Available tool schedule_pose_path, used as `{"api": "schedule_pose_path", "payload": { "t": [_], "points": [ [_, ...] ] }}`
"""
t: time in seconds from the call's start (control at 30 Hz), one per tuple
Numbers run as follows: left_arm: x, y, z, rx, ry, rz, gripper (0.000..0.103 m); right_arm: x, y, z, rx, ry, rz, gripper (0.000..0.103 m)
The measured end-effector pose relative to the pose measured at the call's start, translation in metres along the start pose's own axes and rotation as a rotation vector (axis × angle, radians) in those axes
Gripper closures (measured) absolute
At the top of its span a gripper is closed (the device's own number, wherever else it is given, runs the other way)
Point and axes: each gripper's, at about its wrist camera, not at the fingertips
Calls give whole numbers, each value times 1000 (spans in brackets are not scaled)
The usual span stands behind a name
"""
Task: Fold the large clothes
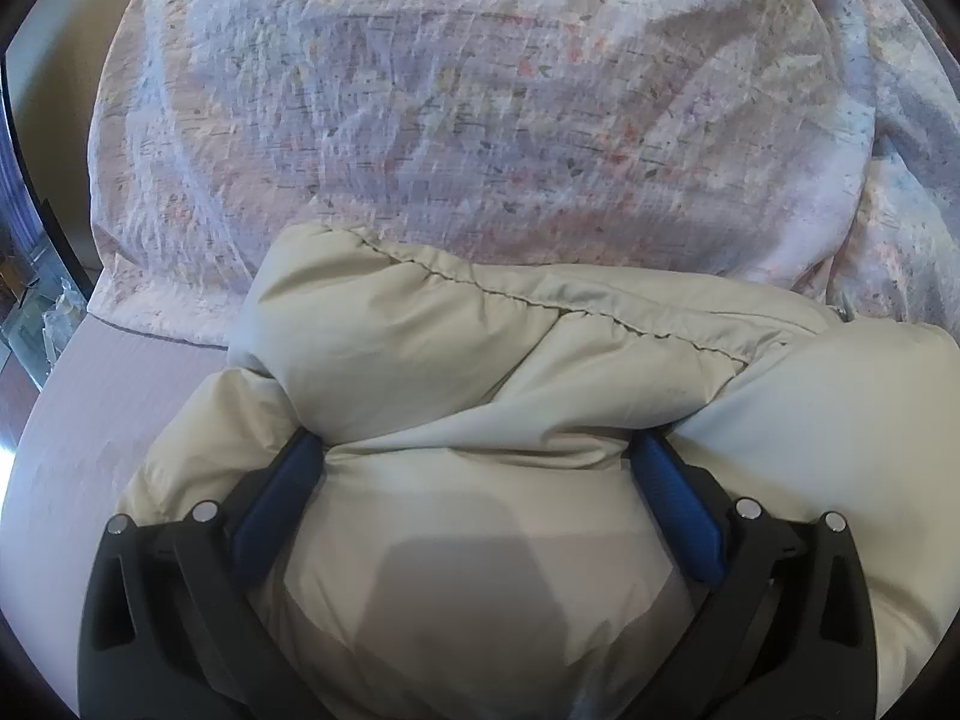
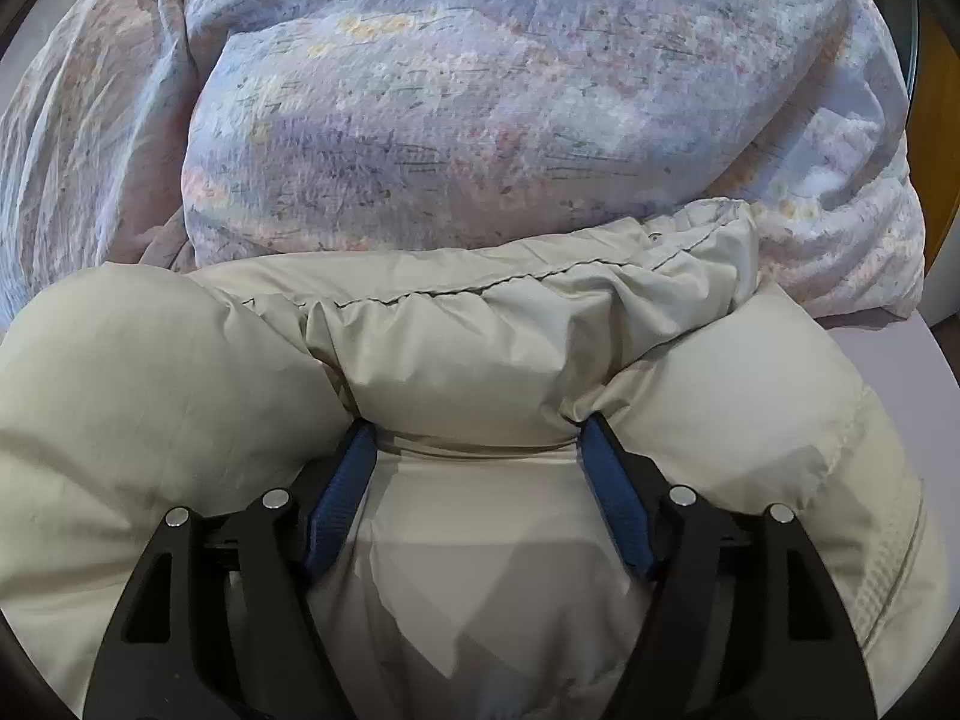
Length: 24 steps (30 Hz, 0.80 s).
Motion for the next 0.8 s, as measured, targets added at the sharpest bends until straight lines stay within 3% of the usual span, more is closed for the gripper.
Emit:
{"api": "schedule_pose_path", "payload": {
  "t": [0.8],
  "points": [
    [7,5,-1,23,4,-1,2,1,7,3,-13,-3,-9,29]
  ]
}}
Point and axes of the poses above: each gripper's, at about its wrist camera, not at the fingertips, and y roughly against the way its jaws point, x to its right, z to its underside, and after that the axes turned 10 degrees about x, right-handed
